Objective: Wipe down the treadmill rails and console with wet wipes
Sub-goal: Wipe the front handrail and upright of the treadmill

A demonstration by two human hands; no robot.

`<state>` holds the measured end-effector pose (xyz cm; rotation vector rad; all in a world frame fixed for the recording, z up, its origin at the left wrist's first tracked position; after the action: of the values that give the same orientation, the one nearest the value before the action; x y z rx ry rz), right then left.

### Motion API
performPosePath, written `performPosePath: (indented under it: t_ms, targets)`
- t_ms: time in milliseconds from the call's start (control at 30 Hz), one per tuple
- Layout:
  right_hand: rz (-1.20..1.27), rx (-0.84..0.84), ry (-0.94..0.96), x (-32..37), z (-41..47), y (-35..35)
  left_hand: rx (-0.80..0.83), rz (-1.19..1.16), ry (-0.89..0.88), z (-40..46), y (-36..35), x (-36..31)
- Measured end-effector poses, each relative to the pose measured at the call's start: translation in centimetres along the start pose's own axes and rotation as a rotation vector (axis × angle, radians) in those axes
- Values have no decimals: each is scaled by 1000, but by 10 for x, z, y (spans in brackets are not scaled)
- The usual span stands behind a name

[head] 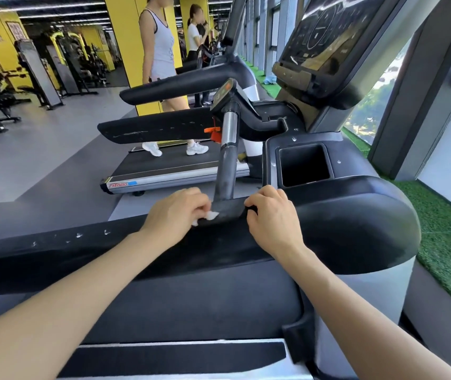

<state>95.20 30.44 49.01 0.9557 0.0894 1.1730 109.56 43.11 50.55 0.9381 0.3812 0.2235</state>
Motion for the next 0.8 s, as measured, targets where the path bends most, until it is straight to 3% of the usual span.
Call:
performPosePath:
  t_ms: [100,333,433,600,800]
  targets:
    - [-12,-30,-21,6,0,-3,-7,-29,-13,-1,5,17]
    - [-84,-44,-103,23,-9,-8,24,-208,-204,35,-28,-24]
    - [-106,-83,-142,29,-10,-10,62,-216,-283,21,-15,14]
    - [-88,-107,-148,49,-19,-23,86,-244,-207,-8,18,85]
    - [-116,-71,-119,61,-24,-28,18,-257,-262,17,-10,23]
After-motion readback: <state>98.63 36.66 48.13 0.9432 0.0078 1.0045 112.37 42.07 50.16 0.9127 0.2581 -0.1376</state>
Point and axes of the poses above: each hand's wrist, its own z-axis towards the middle knuckle, its own y-axis out of the back of the hand, x = y × z, the point moved 1 cm from there along z, towards the middle knuckle, and after that the axes turned 15 degrees about -x, right-handed, at the moved point
